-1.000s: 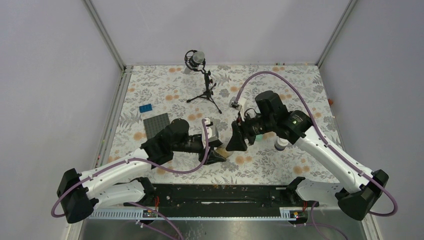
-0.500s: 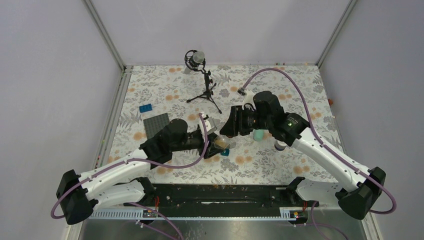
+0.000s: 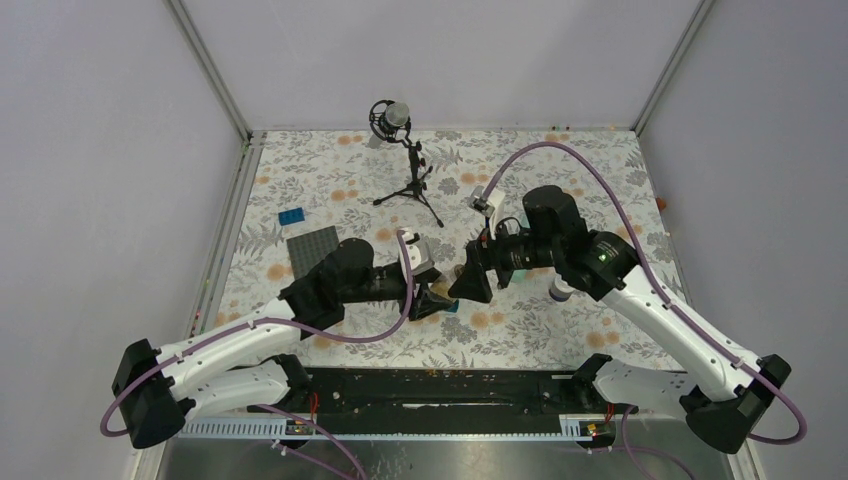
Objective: Sort the pills into containers
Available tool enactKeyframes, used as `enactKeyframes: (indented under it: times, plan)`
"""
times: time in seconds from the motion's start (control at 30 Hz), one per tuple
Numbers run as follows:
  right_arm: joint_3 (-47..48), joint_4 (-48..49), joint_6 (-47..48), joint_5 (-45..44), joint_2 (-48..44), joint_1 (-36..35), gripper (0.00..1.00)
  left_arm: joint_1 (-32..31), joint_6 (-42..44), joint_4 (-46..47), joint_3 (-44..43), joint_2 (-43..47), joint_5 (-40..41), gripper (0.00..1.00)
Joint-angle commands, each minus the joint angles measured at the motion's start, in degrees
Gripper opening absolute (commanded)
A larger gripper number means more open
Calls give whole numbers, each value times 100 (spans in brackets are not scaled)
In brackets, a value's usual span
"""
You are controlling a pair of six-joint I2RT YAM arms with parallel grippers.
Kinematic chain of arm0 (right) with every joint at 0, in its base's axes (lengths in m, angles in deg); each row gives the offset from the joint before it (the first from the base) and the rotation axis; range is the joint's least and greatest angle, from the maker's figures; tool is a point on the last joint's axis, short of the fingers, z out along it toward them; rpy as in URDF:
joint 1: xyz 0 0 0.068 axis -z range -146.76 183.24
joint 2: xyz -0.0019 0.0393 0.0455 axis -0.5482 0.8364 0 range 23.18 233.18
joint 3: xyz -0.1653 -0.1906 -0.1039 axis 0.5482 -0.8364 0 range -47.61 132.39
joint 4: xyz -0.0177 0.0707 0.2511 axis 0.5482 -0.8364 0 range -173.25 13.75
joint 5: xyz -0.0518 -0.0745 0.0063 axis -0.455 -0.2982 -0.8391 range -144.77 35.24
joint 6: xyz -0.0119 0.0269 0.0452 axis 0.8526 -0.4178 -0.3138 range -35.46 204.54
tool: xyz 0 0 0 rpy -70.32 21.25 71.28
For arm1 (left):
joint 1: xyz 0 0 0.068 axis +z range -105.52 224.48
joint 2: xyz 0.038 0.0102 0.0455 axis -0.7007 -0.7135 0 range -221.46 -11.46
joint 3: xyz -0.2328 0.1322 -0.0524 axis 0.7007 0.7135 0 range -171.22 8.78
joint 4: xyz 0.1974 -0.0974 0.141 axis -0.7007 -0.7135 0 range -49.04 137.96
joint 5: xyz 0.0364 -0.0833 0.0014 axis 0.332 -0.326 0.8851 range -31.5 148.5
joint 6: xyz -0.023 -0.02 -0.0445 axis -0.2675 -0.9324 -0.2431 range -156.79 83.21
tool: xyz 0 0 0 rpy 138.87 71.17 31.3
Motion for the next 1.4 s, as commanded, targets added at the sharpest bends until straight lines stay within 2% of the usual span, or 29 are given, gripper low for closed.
enactKeyframes:
  times: [0.0,0.13,0.43,0.53,0.6,0.7,0.77,0.83,0.9,0.97,1.0,1.1,1.13,1.2,1.37]
  plan:
    - [344,-690,861,255,-9,-12,83,-1,206,254,-142,139,-965,0]
    - [635,-974,826,240,300,-14,76,11,244,113,-257,64,-1317,0]
    - [628,-1033,860,50,282,-7,72,8,254,79,-300,52,-1387,0]
    - [643,-1008,728,109,324,-11,57,13,244,90,-285,86,-1263,0]
    - [637,-909,477,122,400,-14,41,12,209,153,-261,105,-1081,0]
    - [436,-188,-379,22,517,-14,21,12,144,285,-210,103,-682,0]
    - [243,358,-1351,-426,602,-56,6,12,93,357,-182,85,-347,0]
    - [155,604,-2086,-1314,693,-151,0,6,50,333,-197,37,50,0]
    - [109,693,-2789,-2177,725,-240,0,5,32,214,-275,-13,222,0]
    - [21,763,-3300,-2678,669,-252,0,11,17,216,-292,-32,258,0]
    - [-52,850,-3446,-2805,604,-254,4,8,17,218,-293,-31,256,0]
    - [-203,1262,-3211,-2655,280,-251,64,12,-107,251,-255,-10,256,0]
    - [-183,1284,-2969,-2527,186,-245,75,13,-157,272,-224,6,253,0]
    - [-108,1178,-2355,-2216,29,-211,84,12,-176,303,-177,31,235,0]
    - [-95,622,-925,-1555,-377,-130,91,13,-148,324,-157,82,-20,0]
